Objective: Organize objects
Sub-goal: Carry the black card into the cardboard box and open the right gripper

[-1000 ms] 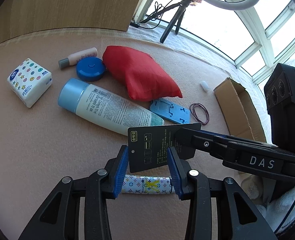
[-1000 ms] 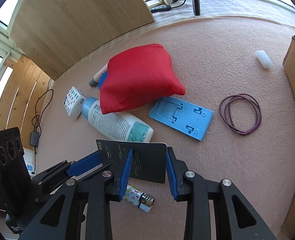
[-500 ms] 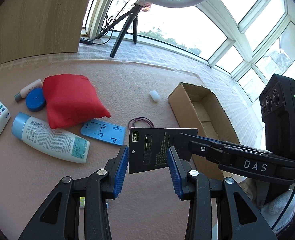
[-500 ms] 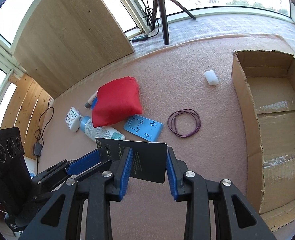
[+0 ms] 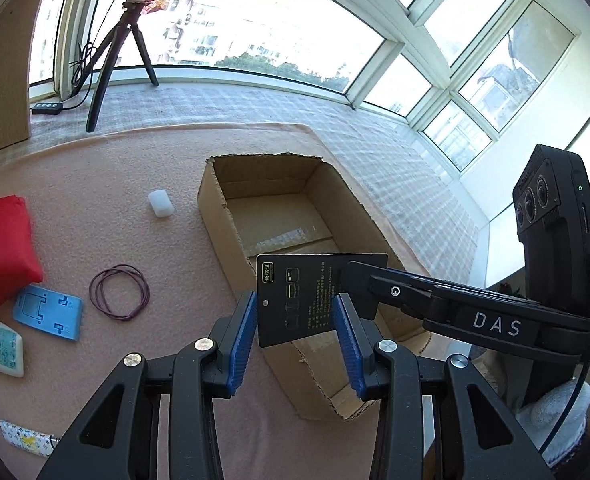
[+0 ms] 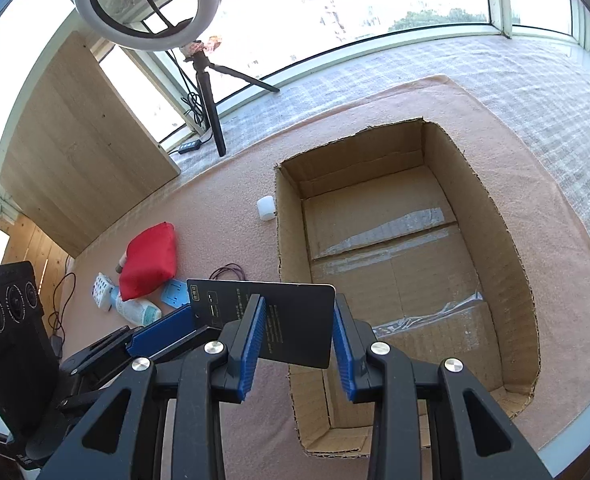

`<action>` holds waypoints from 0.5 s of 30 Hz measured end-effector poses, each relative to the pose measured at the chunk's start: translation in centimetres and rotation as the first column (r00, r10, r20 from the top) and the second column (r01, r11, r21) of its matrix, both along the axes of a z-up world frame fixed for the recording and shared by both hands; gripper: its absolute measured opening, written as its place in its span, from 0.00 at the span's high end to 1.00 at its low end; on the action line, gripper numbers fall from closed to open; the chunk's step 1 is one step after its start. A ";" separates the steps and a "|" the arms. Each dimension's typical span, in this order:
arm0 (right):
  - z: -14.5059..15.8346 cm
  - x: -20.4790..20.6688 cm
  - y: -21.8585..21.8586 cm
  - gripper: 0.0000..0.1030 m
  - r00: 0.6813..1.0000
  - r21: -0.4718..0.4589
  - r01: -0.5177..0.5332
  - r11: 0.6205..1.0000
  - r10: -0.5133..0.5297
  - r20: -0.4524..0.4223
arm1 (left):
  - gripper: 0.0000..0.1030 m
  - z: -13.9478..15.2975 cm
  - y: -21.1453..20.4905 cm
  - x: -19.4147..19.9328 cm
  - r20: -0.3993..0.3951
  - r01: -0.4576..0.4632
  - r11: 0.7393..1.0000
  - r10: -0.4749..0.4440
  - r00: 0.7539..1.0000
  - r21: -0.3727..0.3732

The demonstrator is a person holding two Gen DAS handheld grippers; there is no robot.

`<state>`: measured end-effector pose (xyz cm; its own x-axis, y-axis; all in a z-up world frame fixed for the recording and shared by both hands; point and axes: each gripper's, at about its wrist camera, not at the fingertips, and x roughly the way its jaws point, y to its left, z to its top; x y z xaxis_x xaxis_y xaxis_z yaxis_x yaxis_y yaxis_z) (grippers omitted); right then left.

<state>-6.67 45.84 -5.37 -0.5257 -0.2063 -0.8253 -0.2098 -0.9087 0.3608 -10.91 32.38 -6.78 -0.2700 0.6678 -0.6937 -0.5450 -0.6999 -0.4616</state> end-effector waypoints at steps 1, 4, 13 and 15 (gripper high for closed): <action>-0.1 0.2 0.8 0.71 1.000 0.001 0.013 1.000 -0.013 0.002 | 0.59 0.0 0.7 0.2 0.001 0.009 1.000 -0.009 1.000 0.000; -0.2 0.9 2.7 0.71 0.999 -0.002 0.047 0.999 -0.047 0.002 | 0.59 -0.3 2.3 0.6 0.002 0.035 0.999 -0.035 0.999 -0.005; -0.4 2.3 5.6 0.70 0.995 0.006 0.103 0.995 -0.103 0.005 | 0.59 -0.4 3.7 1.5 -0.008 0.053 0.998 -0.053 0.999 -0.036; -0.5 2.4 5.8 0.68 0.994 0.001 0.111 0.994 -0.111 0.007 | 0.59 -0.4 3.3 1.4 -0.009 0.044 0.998 -0.045 0.999 -0.038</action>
